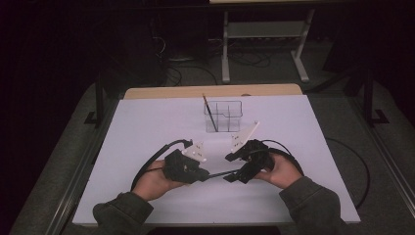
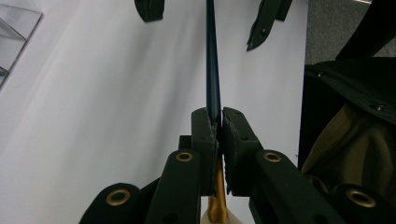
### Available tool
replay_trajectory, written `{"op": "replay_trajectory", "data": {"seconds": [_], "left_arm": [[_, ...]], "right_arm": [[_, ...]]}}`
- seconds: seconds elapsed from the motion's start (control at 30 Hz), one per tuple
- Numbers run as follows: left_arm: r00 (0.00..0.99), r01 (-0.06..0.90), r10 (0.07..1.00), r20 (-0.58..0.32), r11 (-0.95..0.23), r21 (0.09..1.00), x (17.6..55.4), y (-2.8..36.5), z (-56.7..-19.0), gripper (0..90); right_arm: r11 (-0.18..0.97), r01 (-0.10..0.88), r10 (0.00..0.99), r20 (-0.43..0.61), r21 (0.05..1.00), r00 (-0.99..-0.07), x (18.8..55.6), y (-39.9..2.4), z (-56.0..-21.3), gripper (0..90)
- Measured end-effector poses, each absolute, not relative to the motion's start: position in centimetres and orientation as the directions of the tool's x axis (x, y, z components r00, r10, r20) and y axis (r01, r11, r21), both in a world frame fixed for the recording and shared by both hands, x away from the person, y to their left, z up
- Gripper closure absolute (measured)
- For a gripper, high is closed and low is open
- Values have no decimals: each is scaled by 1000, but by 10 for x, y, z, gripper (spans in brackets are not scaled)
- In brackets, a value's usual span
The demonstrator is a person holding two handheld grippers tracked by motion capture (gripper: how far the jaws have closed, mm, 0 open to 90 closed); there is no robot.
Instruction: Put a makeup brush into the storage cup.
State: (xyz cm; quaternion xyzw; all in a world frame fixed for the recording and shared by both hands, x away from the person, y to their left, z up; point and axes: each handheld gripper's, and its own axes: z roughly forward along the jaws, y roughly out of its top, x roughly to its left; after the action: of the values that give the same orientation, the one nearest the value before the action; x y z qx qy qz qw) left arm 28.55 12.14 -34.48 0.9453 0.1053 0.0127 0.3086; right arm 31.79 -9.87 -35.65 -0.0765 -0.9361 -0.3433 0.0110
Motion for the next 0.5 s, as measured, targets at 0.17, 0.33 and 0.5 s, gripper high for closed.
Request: {"op": "replay_trajectory", "data": {"seconds": [0.17, 0.33, 0.5], "left_arm": [[979, 187, 202, -41, -791, 582, 285, 121, -345, 838], [981, 178, 193, -36, -792, 584, 284, 121, -344, 838], [984, 163, 177, -34, -793, 587, 283, 119, -344, 838]], "right_arm": [[761, 132, 104, 81, 635, -991, 318, -91, -358, 342], [768, 114, 72, 91, 630, -993, 317, -87, -359, 399], [774, 100, 51, 96, 625, -994, 315, -84, -360, 457]]}}
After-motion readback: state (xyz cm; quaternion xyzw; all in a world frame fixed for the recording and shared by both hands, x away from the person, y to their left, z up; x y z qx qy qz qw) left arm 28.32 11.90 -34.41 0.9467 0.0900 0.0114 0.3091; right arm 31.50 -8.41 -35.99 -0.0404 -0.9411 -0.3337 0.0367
